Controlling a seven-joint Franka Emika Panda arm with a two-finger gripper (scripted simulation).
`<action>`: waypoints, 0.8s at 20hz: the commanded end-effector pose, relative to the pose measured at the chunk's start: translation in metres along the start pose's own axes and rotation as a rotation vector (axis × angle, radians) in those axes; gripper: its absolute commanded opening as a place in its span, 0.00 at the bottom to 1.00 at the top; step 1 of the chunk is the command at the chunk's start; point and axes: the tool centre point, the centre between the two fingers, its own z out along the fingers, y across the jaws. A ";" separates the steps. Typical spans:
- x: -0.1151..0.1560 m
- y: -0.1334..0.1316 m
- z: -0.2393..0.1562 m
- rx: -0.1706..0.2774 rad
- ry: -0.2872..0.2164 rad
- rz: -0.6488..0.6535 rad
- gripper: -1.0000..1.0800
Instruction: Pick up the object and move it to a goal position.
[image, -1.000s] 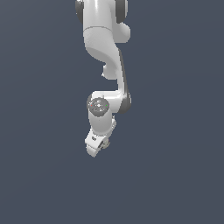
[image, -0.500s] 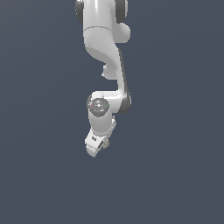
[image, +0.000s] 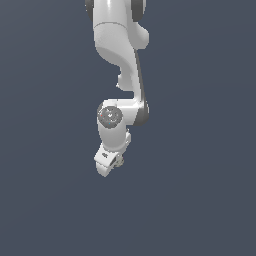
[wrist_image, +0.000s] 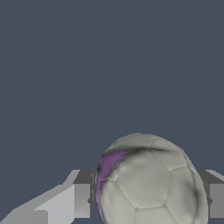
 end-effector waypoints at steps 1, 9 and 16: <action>-0.005 0.001 -0.014 -0.003 0.001 0.000 0.00; -0.029 0.003 -0.085 -0.003 0.000 -0.001 0.00; -0.056 0.005 -0.167 -0.002 0.001 -0.001 0.00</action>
